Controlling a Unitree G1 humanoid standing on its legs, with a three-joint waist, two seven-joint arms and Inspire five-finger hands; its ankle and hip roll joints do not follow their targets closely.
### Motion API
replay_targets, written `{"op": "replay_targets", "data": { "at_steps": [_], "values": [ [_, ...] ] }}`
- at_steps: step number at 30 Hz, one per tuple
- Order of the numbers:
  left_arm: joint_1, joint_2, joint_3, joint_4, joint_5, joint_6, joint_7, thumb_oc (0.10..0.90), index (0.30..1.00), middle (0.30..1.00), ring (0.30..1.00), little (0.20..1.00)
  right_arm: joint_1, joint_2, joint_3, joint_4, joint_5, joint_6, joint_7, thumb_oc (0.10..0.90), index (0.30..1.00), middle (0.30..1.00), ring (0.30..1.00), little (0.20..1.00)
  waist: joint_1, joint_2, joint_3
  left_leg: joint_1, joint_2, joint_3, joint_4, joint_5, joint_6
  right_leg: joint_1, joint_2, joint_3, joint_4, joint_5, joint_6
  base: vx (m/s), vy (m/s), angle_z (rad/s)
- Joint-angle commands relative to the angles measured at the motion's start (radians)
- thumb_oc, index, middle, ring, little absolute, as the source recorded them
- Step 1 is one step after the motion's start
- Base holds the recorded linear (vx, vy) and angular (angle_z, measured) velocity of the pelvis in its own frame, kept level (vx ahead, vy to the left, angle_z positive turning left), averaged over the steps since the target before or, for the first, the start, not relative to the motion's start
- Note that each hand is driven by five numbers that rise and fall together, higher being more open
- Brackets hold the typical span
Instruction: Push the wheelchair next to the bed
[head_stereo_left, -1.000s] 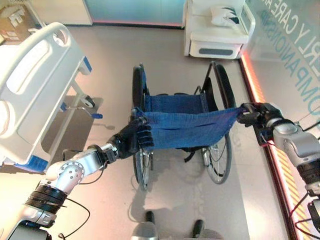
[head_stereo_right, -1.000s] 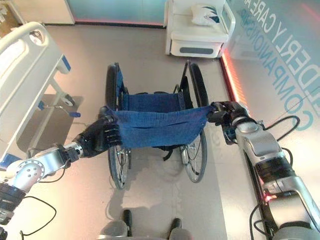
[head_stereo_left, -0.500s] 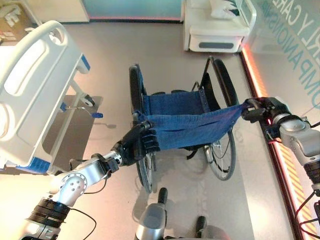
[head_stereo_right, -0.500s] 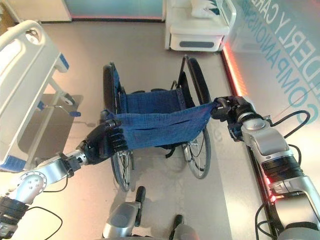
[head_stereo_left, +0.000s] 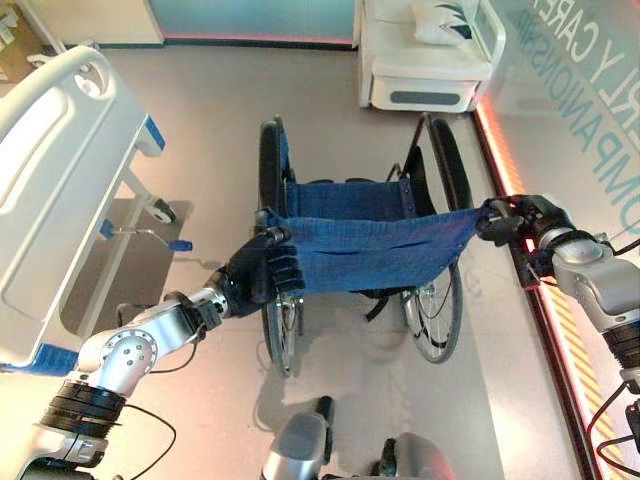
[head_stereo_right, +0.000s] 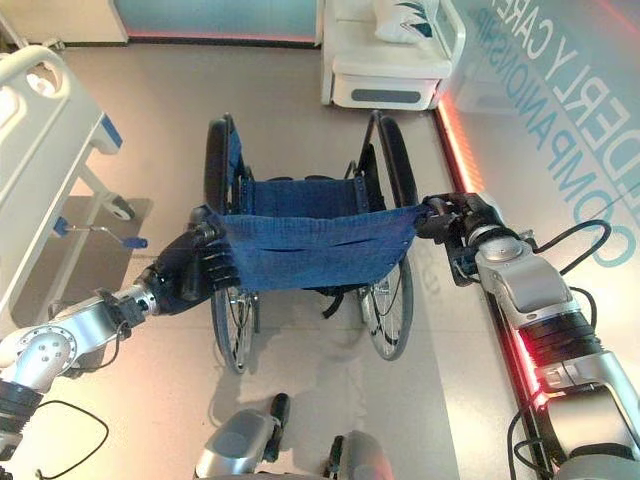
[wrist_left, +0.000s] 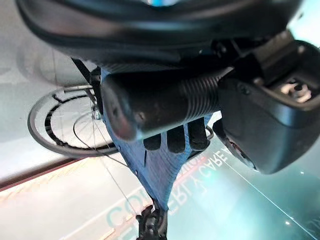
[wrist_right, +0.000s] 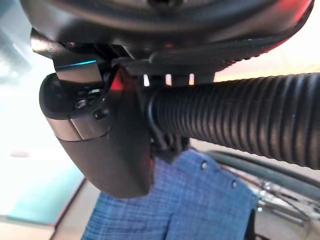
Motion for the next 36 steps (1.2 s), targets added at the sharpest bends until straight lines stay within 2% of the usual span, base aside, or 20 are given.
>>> {"op": "replay_targets", "data": {
  "at_steps": [1,2,4,5,6,9,11,12,14,16,19,22,24,26,27,28,29,32,34,36],
  "values": [
    [-0.178,0.034,0.160,0.010,-0.055,-0.219,-0.033,0.400,0.300,0.300,0.300,0.300,-0.030,0.020,0.042,-0.105,0.126,-0.172,0.163,0.400,0.300,0.300,0.300,0.300,-0.094,0.013,-0.143,-0.003,-0.088,-0.050,0.097,-0.082,-0.055,0.024,-0.012,-0.027,-0.342,0.379,0.040,0.36,-0.146,0.36],
    [-0.184,0.036,0.154,0.001,-0.064,-0.222,-0.021,0.400,0.300,0.300,0.300,0.300,-0.032,0.019,0.041,-0.113,0.126,-0.166,0.161,0.400,0.300,0.300,0.300,0.300,-0.107,0.010,-0.130,0.028,-0.086,-0.059,0.094,-0.110,-0.056,-0.017,-0.050,-0.019,-0.369,0.443,0.059,0.40,-0.175,0.40],
    [-0.204,0.029,0.145,-0.015,-0.071,-0.221,0.015,0.400,0.300,0.300,0.300,0.300,-0.040,0.023,0.034,-0.151,0.130,-0.128,0.150,0.400,0.300,0.300,0.300,0.300,-0.131,0.007,-0.107,0.092,-0.061,-0.070,0.089,-0.165,-0.060,-0.093,-0.097,-0.011,-0.417,0.501,0.085,0.47,-0.208,0.71],
    [-0.211,0.024,0.141,-0.014,-0.073,-0.222,0.022,0.400,0.300,0.300,0.300,0.300,-0.045,0.025,0.028,-0.160,0.127,-0.116,0.152,0.400,0.300,0.300,0.300,0.300,-0.139,0.007,-0.101,0.106,-0.044,-0.081,0.101,-0.186,-0.057,-0.120,-0.094,0.006,-0.384,0.494,0.086,0.57,-0.258,0.81],
    [-0.219,0.021,0.140,-0.012,-0.073,-0.216,0.028,0.400,0.300,0.300,0.300,0.300,-0.060,0.019,0.030,-0.165,0.141,-0.101,0.149,0.400,0.300,0.300,0.300,0.300,-0.141,-0.008,-0.106,0.097,-0.030,-0.074,0.144,-0.211,-0.064,-0.089,-0.087,0.002,-0.392,0.458,0.083,0.43,-0.214,0.55],
    [-0.211,0.007,0.130,0.001,-0.056,-0.218,-0.012,0.400,0.300,0.300,0.300,0.300,-0.085,-0.011,0.047,-0.158,0.182,-0.087,0.131,0.400,0.300,0.300,0.300,0.300,-0.143,-0.026,-0.137,0.085,-0.014,-0.095,0.261,-0.235,-0.078,-0.064,-0.049,-0.001,-0.364,0.431,0.059,0.41,-0.184,0.62],
    [-0.181,-0.005,0.141,-0.012,-0.050,-0.203,-0.014,0.400,0.300,0.300,0.300,0.300,-0.093,-0.031,0.063,-0.140,0.202,-0.093,0.141,0.400,0.300,0.300,0.300,0.300,-0.145,-0.027,-0.157,0.079,0.023,-0.082,0.394,-0.171,-0.112,-0.051,-0.023,-0.033,-0.339,0.392,0.015,0.44,-0.179,0.78],
    [-0.163,-0.009,0.141,-0.019,-0.035,-0.202,-0.014,0.400,0.300,0.300,0.300,0.300,-0.094,-0.042,0.076,-0.138,0.204,-0.099,0.146,0.400,0.300,0.300,0.300,0.300,-0.147,-0.027,-0.162,0.051,0.036,-0.072,0.524,-0.091,-0.133,-0.034,-0.003,-0.046,-0.337,0.376,-0.014,0.31,-0.156,0.35],
    [-0.135,-0.011,0.145,-0.045,-0.029,-0.206,-0.005,0.400,0.300,0.300,0.300,0.300,-0.093,-0.062,0.091,-0.147,0.220,-0.104,0.142,0.400,0.300,0.300,0.300,0.300,-0.144,-0.032,-0.165,-0.015,0.020,-0.049,0.685,-0.004,-0.161,0.002,0.010,-0.077,-0.346,0.357,-0.043,0.31,-0.153,0.30],
    [-0.121,-0.020,0.156,-0.074,-0.030,-0.204,0.004,0.400,0.300,0.300,0.300,0.300,-0.090,-0.080,0.087,-0.150,0.229,-0.106,0.148,0.400,0.300,0.300,0.300,0.300,-0.145,-0.032,-0.164,-0.078,0.024,-0.026,0.784,0.042,-0.180,0.032,0.019,-0.105,-0.343,0.330,-0.069,0.27,-0.091,-0.04],
    [-0.124,-0.046,0.164,-0.082,-0.012,-0.200,0.006,0.400,0.300,0.300,0.300,0.300,-0.076,-0.066,0.072,-0.163,0.190,-0.092,0.154,0.400,0.300,0.300,0.300,0.300,-0.132,-0.024,-0.149,-0.127,0.014,-0.005,0.672,0.043,-0.168,0.082,0.036,-0.120,-0.338,0.300,-0.072,0.32,0.019,-0.26],
    [-0.145,-0.041,0.160,-0.058,-0.027,-0.209,0.009,0.400,0.300,0.300,0.300,0.300,-0.100,-0.043,0.084,-0.156,0.169,-0.084,0.144,0.400,0.300,0.300,0.300,0.300,-0.127,-0.007,-0.151,-0.102,0.045,0.031,0.381,0.074,-0.157,0.129,0.075,-0.107,-0.353,0.271,-0.068,0.36,0.129,0.34],
    [-0.150,-0.039,0.159,-0.052,-0.029,-0.209,0.001,0.400,0.300,0.300,0.300,0.300,-0.103,-0.037,0.085,-0.149,0.165,-0.084,0.139,0.400,0.300,0.300,0.300,0.300,-0.121,-0.001,-0.151,-0.104,0.053,0.039,0.300,0.098,-0.164,0.152,0.090,-0.100,-0.363,0.259,-0.068,0.30,0.114,0.30],
    [-0.134,-0.044,0.168,-0.056,-0.022,-0.204,-0.013,0.400,0.300,0.300,0.300,0.300,-0.089,-0.019,0.081,-0.131,0.141,-0.088,0.150,0.400,0.300,0.300,0.300,0.300,-0.094,0.022,-0.154,-0.161,0.090,0.043,0.105,0.200,-0.191,0.225,0.129,-0.090,-0.396,0.227,-0.070,0.48,0.160,-0.24],
    [-0.129,-0.045,0.170,-0.058,-0.021,-0.203,-0.014,0.400,0.300,0.300,0.300,0.300,-0.085,-0.018,0.080,-0.131,0.137,-0.088,0.155,0.400,0.300,0.300,0.300,0.300,-0.091,0.020,-0.153,-0.155,0.090,0.045,0.080,0.214,-0.194,0.235,0.128,-0.089,-0.399,0.223,-0.070,0.53,0.200,-0.27],
    [-0.106,-0.044,0.185,-0.068,-0.021,-0.203,-0.018,0.400,0.300,0.300,0.300,0.300,-0.061,-0.022,0.072,-0.141,0.129,-0.093,0.166,0.400,0.300,0.300,0.300,0.300,-0.080,0.038,-0.155,-0.198,0.130,0.036,-0.003,0.284,-0.207,0.271,0.148,-0.079,-0.407,0.204,-0.075,0.60,0.222,0.15],
    [-0.074,-0.044,0.207,-0.088,-0.023,-0.193,-0.018,0.400,0.300,0.300,0.300,0.300,-0.025,-0.029,0.053,-0.157,0.126,-0.098,0.175,0.400,0.300,0.300,0.300,0.300,-0.068,0.040,-0.159,-0.200,0.148,0.042,-0.074,0.329,-0.219,0.306,0.151,-0.070,-0.405,0.180,-0.076,0.61,0.231,0.32],
    [-0.056,-0.048,0.235,-0.095,-0.021,-0.173,-0.012,0.400,0.300,0.300,0.300,0.300,-0.001,-0.036,0.034,-0.177,0.134,-0.099,0.178,0.400,0.300,0.300,0.300,0.300,-0.061,0.038,-0.171,-0.199,0.156,0.073,-0.101,0.291,-0.206,0.330,0.140,-0.069,-0.373,0.134,-0.067,0.43,0.182,-0.04],
    [-0.068,-0.030,0.241,-0.074,-0.024,-0.170,-0.024,0.400,0.300,0.300,0.300,0.300,0.010,-0.017,0.025,-0.181,0.130,-0.110,0.180,0.400,0.300,0.300,0.300,0.300,-0.053,0.040,-0.189,-0.190,0.135,0.070,-0.048,0.220,-0.175,0.331,0.136,-0.069,-0.281,0.065,-0.061,0.40,0.207,-0.33],
    [-0.088,-0.013,0.239,-0.062,-0.027,-0.152,-0.027,0.400,0.300,0.300,0.300,0.300,0.028,-0.010,0.015,-0.180,0.129,-0.119,0.177,0.400,0.300,0.300,0.300,0.300,-0.041,0.024,-0.201,-0.197,0.098,0.078,-0.002,0.155,-0.147,0.345,0.128,-0.067,-0.224,0.069,-0.041,0.39,0.181,-0.43]
  ]
}}
